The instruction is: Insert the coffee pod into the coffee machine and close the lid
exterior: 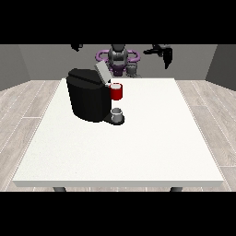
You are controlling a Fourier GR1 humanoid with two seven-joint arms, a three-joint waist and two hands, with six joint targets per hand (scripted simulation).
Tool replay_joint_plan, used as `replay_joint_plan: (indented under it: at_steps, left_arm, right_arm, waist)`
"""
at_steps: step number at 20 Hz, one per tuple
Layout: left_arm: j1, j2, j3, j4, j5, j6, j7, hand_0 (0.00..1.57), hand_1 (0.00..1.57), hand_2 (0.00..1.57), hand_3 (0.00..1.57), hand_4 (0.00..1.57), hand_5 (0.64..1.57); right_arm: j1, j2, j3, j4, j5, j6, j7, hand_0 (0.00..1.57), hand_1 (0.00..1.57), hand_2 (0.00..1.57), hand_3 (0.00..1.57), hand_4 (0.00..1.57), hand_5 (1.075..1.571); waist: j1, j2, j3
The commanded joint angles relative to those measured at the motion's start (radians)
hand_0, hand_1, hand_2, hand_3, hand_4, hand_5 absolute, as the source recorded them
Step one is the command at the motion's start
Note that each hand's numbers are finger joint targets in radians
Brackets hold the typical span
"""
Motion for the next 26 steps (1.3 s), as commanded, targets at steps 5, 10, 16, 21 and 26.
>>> replay_joint_plan:
  at_steps: [5, 10, 16, 21, 26]
  left_arm:
    - [0.091, -0.035, -0.059, -0.217, 0.092, -0.042, 0.093, 0.0, 0.0, 0.0, 0.0, 0.11, 1.571]
    - [0.125, -0.036, -0.122, -0.315, 0.143, 0.018, 0.128, 0.0, 0.0, 0.0, 0.0, 0.0, 1.571]
    - [0.177, -0.014, -0.117, -0.411, 0.175, 0.057, 0.174, 0.0, 0.0, 0.0, 0.0, 0.0, 1.571]
    - [0.271, 0.002, -0.154, -0.488, 0.182, 0.027, 0.142, 0.0, 0.0, 0.0, 0.0, 0.0, 1.571]
    - [0.257, 0.001, -0.168, -0.55, 0.197, 0.08, 0.18, 0.0, 0.0, 0.0, 0.0, 0.0, 1.571]
  right_arm:
    - [-0.072, 0.003, 0.013, 0.055, 0.054, 0.006, -0.032, 0.0, 0.0, 0.0, 0.0, 0.0, 1.571]
    - [-0.175, -0.026, -0.064, 0.139, -0.004, 0.043, -0.025, 0.0, 0.0, 0.0, 0.0, 0.0, 1.571]
    - [-0.18, 0.053, -0.017, 0.174, 0.003, 0.033, -0.051, 0.0, 0.0, 0.0, 0.0, 0.0, 1.571]
    - [-0.274, 0.021, -0.059, 0.263, 0.001, 0.042, -0.063, 0.0, 0.0, 0.0, 0.0, 0.0, 1.571]
    - [-0.316, 0.012, -0.056, 0.333, 0.032, 0.059, -0.114, 0.0, 0.0, 0.0, 0.0, 0.0, 1.571]
  waist:
    - [0.057, 0.052, 0.0004]
    - [0.084, 0.126, 0.0006]
    - [0.017, 0.172, 0.0002]
    - [0.039, 0.212, 0.0002]
    - [0.019, 0.242, 0.0002]
